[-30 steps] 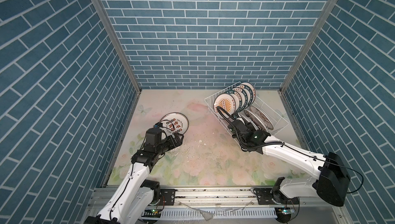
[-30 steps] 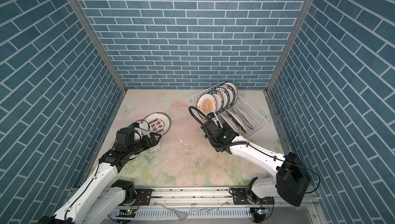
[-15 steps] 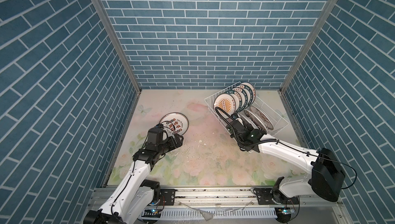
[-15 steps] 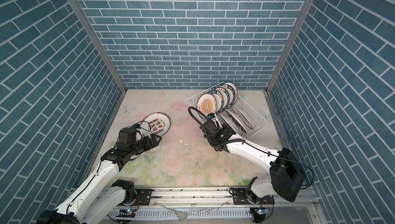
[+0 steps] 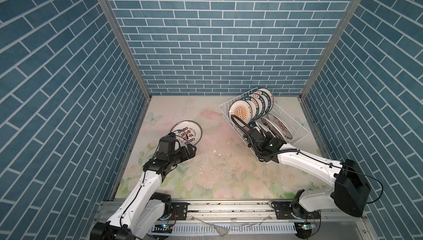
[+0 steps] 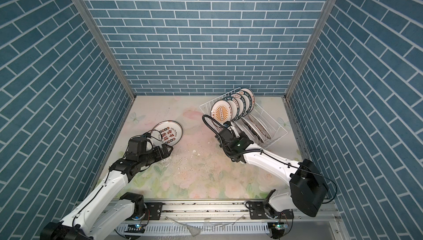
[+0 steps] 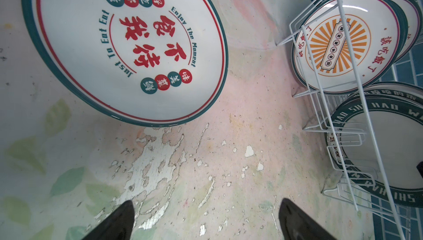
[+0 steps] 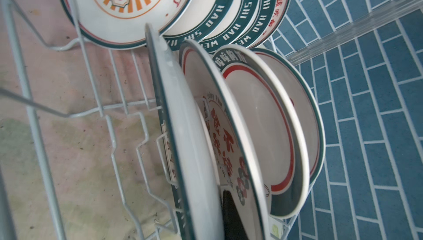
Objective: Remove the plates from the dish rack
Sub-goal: 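Grasp the next green-rimmed plate with the right gripper while the left draws back, then lift the green-rimmed plate up out of the rack with the right gripper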
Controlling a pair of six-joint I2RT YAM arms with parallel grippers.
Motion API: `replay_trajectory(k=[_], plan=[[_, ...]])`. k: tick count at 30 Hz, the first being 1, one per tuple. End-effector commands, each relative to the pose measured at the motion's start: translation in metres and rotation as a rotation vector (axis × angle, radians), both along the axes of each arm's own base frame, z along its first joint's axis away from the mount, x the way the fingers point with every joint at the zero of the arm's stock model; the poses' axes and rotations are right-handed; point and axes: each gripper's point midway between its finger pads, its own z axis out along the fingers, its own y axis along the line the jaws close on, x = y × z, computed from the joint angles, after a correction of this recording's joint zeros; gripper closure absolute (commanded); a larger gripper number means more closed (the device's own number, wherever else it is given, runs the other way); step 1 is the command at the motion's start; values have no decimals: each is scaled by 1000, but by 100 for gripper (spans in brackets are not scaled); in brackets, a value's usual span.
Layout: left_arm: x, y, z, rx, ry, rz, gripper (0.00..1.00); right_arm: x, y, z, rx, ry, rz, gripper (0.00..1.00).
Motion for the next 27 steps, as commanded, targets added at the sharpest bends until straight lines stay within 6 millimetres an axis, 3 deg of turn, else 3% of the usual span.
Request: replay_trajectory(k=[1,11,19,27], plan=[[3,0,2,18,-8,-4,1,-5,-1,0,64,-30,-25,92],[5,-2,3,-8,-16,3,1,-4,8,24,29,-113,42,99],[7,6,-7,24,26,48,1,-11,12,62,80,-215,91,100],[14,9,-2,35,5,72,1,-21,17,90,197,-268,166,100]])
